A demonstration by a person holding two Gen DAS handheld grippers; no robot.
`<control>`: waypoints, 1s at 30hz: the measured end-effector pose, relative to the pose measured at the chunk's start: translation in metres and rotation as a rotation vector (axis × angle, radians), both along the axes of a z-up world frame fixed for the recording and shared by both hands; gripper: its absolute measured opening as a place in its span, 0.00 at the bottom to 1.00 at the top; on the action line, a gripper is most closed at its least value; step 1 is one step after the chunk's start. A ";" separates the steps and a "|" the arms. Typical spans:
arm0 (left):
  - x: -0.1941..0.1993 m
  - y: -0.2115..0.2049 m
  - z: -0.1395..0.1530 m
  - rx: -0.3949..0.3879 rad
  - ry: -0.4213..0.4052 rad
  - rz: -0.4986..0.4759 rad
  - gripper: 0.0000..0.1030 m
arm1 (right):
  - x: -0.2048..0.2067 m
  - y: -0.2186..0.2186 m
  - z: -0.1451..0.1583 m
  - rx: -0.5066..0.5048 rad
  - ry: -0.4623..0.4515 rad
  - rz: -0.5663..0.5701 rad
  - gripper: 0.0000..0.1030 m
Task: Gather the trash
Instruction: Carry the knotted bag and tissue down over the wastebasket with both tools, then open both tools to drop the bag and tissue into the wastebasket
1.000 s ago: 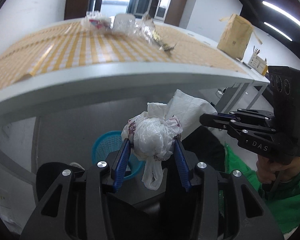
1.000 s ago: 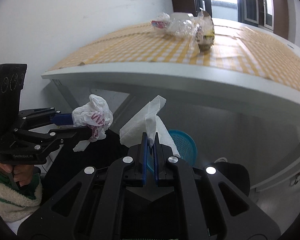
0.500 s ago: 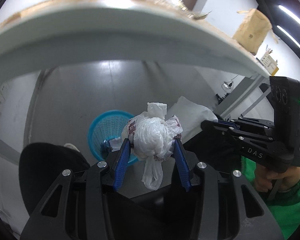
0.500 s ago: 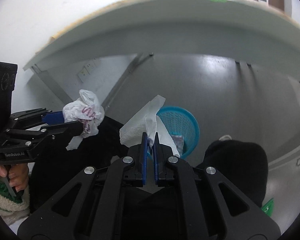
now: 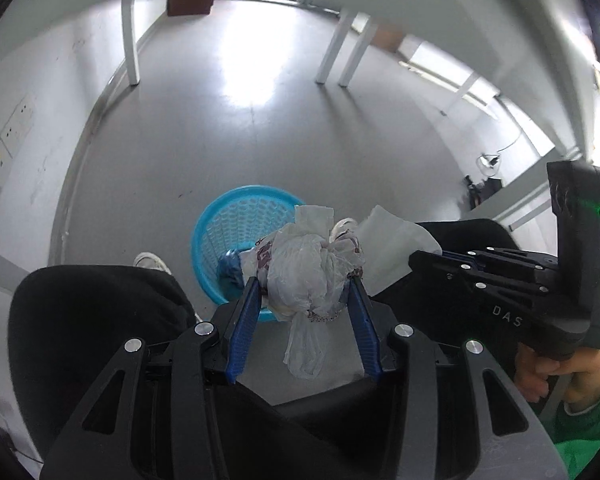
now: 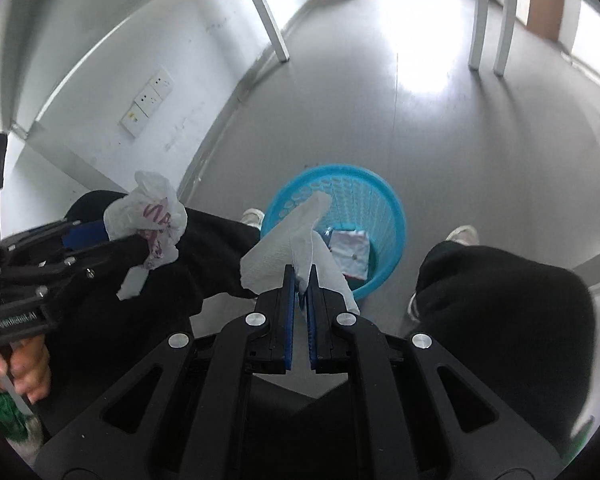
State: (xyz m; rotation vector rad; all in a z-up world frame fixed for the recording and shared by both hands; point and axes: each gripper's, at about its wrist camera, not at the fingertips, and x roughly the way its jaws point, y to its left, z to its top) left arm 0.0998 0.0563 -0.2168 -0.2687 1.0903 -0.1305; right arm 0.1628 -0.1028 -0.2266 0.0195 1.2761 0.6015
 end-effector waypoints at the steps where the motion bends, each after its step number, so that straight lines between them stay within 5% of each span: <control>1: 0.005 0.001 -0.006 -0.004 0.014 0.006 0.42 | 0.005 0.002 -0.005 0.001 0.014 -0.004 0.04; 8: 0.032 0.013 -0.037 -0.036 0.086 0.061 0.42 | 0.027 0.012 -0.042 -0.037 0.081 -0.027 0.04; 18: 0.077 0.012 -0.071 0.016 0.173 0.108 0.42 | 0.067 0.023 -0.085 -0.087 0.134 -0.073 0.05; 30: 0.135 0.031 -0.134 -0.060 0.351 0.217 0.42 | 0.112 0.037 -0.156 -0.188 0.249 -0.077 0.05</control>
